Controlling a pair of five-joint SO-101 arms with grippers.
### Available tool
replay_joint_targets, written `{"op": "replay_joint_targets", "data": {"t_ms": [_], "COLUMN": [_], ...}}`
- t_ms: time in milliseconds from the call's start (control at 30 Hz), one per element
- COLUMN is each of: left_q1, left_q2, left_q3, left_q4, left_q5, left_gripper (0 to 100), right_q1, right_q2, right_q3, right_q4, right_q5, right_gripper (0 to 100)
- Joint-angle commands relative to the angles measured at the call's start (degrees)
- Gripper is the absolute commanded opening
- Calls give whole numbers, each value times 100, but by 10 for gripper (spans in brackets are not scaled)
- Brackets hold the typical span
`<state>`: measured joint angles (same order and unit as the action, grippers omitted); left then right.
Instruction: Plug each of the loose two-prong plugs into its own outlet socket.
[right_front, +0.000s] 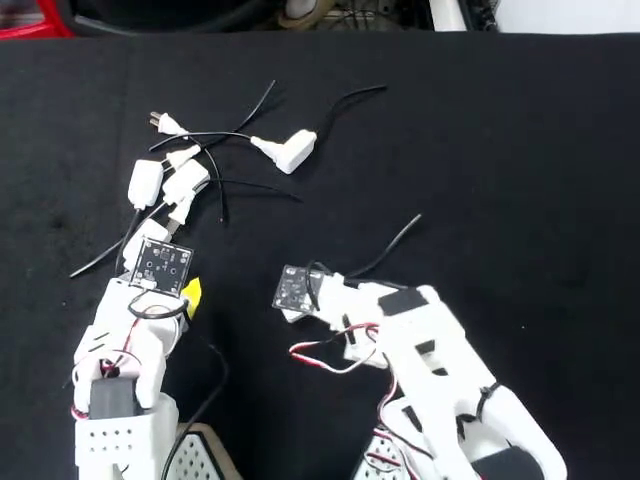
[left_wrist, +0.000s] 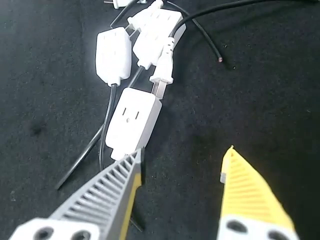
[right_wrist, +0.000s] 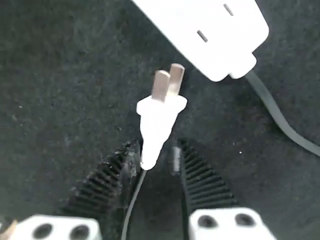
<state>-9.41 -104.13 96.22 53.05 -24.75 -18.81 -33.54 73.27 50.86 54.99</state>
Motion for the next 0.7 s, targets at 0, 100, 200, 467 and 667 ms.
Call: {"op": "replay_joint_targets", "data": {"t_ms": [0, 100, 200, 467, 667], "left_q1": [-66, -66, -66, -66, -66], "left_q2": [-18, -18, -18, -18, -18], "left_q3": [110, 110, 110, 110, 110], "left_q4": [44, 44, 44, 44, 44], "left_q5": [-62, -62, -62, -70, -70], "left_gripper": [253, 253, 253, 253, 253], "right_q1": [193, 492, 941, 1336, 1618], "right_q2": [207, 163, 207, 171, 154], "right_q3": [-391, -567, -927, -1121, -1297], "right_q4": [-53, -62, -62, -62, 0], "right_q5": [167, 703, 1741, 3710, 2919], "right_gripper": [15, 11, 12, 60, 201]}}
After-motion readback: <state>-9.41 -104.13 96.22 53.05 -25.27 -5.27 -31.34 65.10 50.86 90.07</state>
